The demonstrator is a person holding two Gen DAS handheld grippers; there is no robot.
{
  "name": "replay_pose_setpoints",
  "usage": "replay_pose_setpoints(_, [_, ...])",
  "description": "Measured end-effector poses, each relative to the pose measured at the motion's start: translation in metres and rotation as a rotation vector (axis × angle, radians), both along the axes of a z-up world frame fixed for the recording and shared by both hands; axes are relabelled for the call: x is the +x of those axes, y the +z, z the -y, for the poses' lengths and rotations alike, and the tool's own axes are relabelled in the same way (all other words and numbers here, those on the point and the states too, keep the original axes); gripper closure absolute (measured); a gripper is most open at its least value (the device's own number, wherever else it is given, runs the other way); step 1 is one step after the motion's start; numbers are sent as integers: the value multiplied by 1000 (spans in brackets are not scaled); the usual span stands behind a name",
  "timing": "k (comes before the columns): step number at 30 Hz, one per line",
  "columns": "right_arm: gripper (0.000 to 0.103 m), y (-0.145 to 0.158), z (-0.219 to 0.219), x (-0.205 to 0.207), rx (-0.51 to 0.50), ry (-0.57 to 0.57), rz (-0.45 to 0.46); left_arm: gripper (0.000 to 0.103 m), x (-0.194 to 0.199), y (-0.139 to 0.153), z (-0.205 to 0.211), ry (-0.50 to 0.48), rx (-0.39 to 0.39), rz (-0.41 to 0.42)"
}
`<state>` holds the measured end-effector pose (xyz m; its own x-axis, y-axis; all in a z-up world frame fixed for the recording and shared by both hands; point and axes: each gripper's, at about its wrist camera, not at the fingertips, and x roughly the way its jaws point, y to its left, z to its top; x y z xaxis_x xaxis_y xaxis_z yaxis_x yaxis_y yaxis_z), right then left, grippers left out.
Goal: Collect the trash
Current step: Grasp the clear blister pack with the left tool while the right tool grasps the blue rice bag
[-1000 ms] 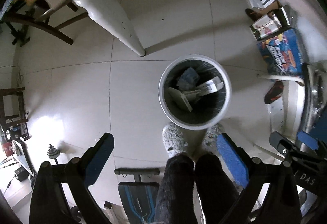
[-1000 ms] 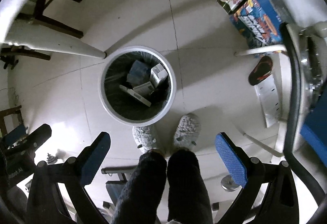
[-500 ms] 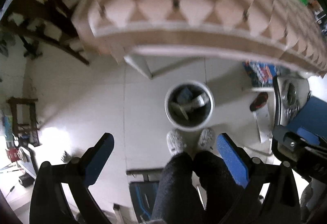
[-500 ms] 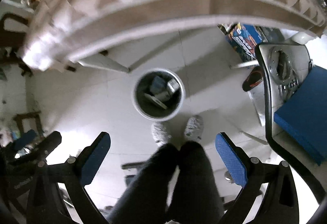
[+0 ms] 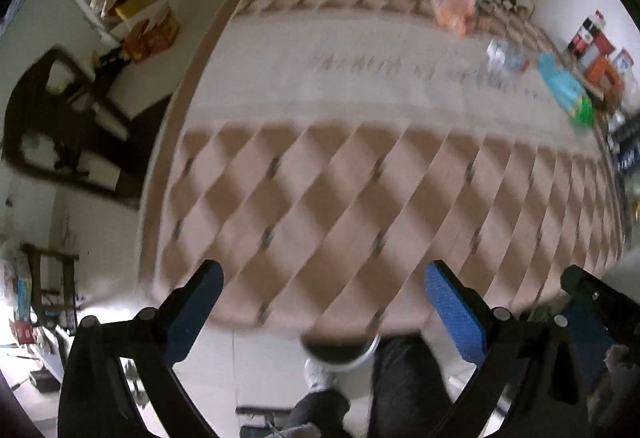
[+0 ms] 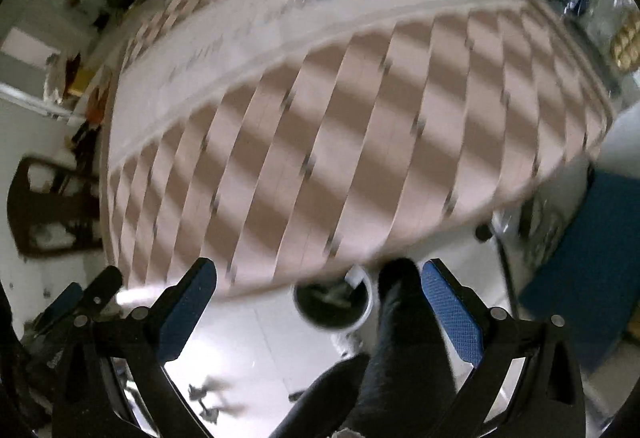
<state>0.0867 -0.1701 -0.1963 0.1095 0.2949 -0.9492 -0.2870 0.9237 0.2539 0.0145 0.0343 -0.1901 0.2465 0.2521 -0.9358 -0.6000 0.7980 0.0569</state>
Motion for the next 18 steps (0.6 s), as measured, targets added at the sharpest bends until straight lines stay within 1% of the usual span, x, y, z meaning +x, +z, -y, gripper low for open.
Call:
replay_pose_setpoints(1, [0, 4, 1, 28, -12, -12, 11, 0, 24, 1, 1, -10, 8, 3])
replay_pose_setpoints(2, [0, 8, 4, 52, -25, -18, 21, 0, 57, 2, 2, -23, 22, 3])
replay_pose_setpoints(3, [0, 11, 6, 80, -41, -25, 32, 0, 76, 2, 3, -35, 31, 1])
replay_pose_setpoints(4, [0, 13, 8, 114, -64, -33, 41, 0, 101, 2, 5, -54, 40, -8])
replay_pose_setpoints(5, [0, 13, 10, 140, -83, -37, 44, 0, 136, -2, 8, -87, 49, -25])
replay_pose_setpoints(6, [0, 13, 12, 177, -120, -39, 48, 0, 152, -6, 12, -115, 54, -38])
replay_pose_setpoints(7, [0, 12, 14, 207, -152, -40, 49, 0, 175, -12, 16, -157, 62, -55])
replay_pose_setpoints(8, [0, 11, 16, 229, -173, -41, 45, 0, 208, -19, 22, -217, 90, -84])
replay_pose_setpoints(9, [0, 9, 18, 255, -192, -40, 38, 0, 229, -26, 27, -263, 109, -103])
replay_pose_setpoints(10, [0, 6, 20, 290, -211, -37, 27, 0, 249, -32, 30, -307, 110, -120])
replay_pose_setpoints(12, [0, -1, 23, 338, -245, -16, 7, 0, 293, -49, 37, -402, 99, -169])
replay_pose_setpoints(14, [0, -8, 22, 372, -283, 8, -6, 1, 327, -69, 43, -486, 73, -221])
replay_pose_setpoints(16, [0, -21, 22, 407, -315, 52, -29, 1, 352, -86, 47, -557, 53, -271])
replay_pose_setpoints(18, [0, -34, 21, 430, -347, 92, -44, 1, 373, -102, 49, -618, 38, -316])
